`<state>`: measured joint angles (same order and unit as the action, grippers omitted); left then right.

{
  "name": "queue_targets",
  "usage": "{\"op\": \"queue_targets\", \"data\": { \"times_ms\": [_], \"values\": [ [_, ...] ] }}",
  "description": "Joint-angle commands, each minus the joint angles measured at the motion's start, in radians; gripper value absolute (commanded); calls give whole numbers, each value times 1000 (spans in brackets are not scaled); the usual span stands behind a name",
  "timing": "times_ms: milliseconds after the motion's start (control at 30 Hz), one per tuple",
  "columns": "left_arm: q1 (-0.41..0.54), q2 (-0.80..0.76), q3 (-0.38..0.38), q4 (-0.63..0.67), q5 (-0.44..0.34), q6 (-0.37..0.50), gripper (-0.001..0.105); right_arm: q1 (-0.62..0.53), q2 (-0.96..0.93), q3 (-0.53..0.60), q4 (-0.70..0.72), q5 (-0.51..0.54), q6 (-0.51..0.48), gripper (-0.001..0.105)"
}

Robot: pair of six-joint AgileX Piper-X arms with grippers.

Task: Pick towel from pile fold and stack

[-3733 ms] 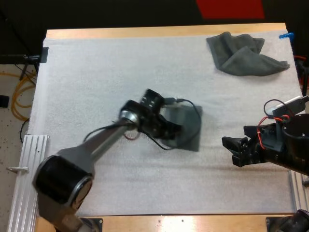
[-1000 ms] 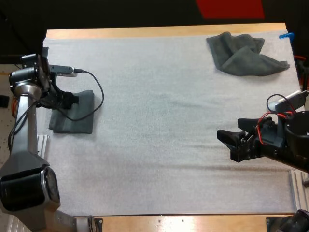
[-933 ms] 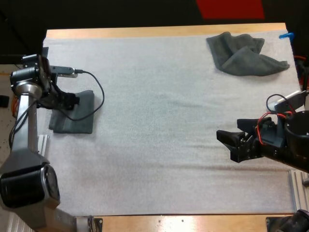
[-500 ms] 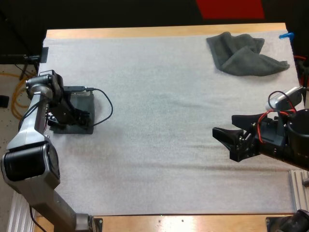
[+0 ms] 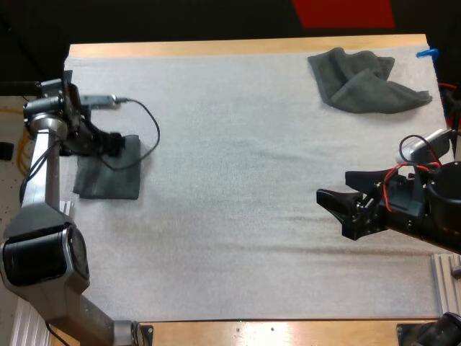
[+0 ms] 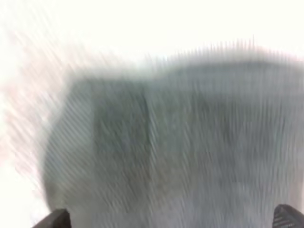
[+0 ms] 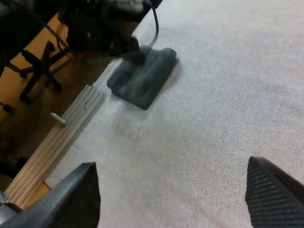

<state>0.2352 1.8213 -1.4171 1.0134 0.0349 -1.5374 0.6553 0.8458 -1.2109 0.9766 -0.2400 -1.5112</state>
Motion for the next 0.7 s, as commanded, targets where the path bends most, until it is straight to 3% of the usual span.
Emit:
{"op": "queue_targets", "data": {
  "times_ms": [0, 333, 667],
  "values": [
    [1, -4, -1, -29, 6, -19, 78, -1, 0, -8, -9, -11, -3, 63],
    [-13, 103, -1, -94, 75, -61, 78, -1, 0, -5, -9, -11, -1, 63],
    [-27, 125, -30, -3, 83, -24, 78, -1, 0, -5, -9, -11, 34, 63]
  ]
}}
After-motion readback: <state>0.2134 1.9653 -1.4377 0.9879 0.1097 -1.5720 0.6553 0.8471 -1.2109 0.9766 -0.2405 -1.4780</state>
